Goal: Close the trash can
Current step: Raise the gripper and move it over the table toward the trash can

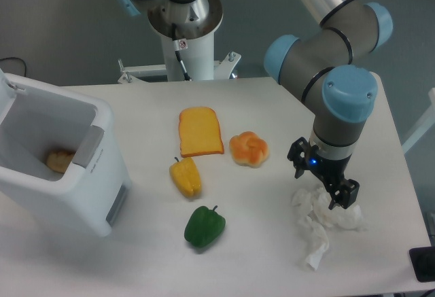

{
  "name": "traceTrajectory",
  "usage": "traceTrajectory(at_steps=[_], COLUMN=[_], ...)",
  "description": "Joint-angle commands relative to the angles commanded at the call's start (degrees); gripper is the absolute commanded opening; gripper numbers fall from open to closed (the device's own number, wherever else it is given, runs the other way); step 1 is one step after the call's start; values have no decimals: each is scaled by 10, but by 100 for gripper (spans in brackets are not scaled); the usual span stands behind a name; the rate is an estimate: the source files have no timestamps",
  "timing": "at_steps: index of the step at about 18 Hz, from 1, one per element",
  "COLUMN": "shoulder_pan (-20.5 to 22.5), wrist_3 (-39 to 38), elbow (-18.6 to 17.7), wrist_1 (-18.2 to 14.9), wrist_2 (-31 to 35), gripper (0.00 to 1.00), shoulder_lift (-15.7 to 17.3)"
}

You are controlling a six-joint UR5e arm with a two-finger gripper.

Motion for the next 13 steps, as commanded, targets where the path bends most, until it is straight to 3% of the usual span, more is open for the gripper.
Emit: traceTrajectory(at_steps=[4, 10, 13], shoulder_pan=[-3, -8, -9], wrist_3=[0, -20, -38], elbow=[-6, -95, -112], wrist_1=[1, 25, 25], wrist_2=[0, -4, -3], gripper=[100, 100, 100], shoulder_lift=[4, 44, 75])
